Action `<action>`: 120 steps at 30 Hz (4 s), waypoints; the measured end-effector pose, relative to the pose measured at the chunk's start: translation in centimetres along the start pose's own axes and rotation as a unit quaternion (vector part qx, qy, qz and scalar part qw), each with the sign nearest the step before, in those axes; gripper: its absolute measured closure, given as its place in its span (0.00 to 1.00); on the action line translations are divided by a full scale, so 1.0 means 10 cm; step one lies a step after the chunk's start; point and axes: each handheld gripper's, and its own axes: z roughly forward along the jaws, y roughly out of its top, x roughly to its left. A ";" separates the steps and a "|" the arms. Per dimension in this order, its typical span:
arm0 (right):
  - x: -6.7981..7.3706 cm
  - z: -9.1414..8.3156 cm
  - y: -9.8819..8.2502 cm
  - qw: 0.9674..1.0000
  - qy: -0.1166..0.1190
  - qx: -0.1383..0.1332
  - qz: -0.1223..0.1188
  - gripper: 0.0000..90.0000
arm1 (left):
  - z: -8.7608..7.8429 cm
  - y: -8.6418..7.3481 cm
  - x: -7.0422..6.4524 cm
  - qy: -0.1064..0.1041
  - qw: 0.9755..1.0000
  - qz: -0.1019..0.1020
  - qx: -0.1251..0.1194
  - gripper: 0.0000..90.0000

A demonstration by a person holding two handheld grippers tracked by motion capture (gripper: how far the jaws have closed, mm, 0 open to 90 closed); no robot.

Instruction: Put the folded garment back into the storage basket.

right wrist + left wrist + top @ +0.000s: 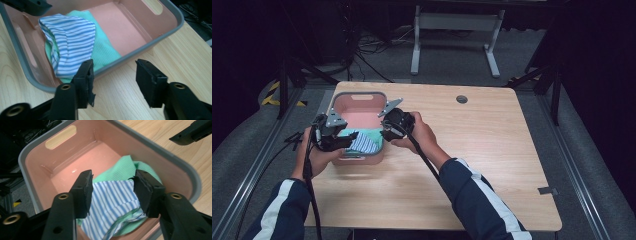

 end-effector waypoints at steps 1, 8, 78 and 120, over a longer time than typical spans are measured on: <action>-0.02 -0.02 -0.01 1.000 -0.004 0.001 -0.006 0.51 | 0.00 0.01 -0.03 -0.003 1.000 -0.001 0.000 0.51; -0.08 -0.17 -0.12 1.000 -0.012 0.000 -0.006 0.40 | 0.01 0.09 -0.22 -0.012 1.000 0.006 0.001 0.30; -0.28 -1.26 -2.53 0.994 -0.087 0.055 0.038 0.30 | 0.54 -0.44 -1.53 -0.139 0.978 0.151 0.025 0.20; -0.35 -1.61 -3.63 0.978 -0.076 -0.026 0.191 0.19 | 0.64 -0.73 -1.41 -0.220 0.972 0.077 0.001 0.16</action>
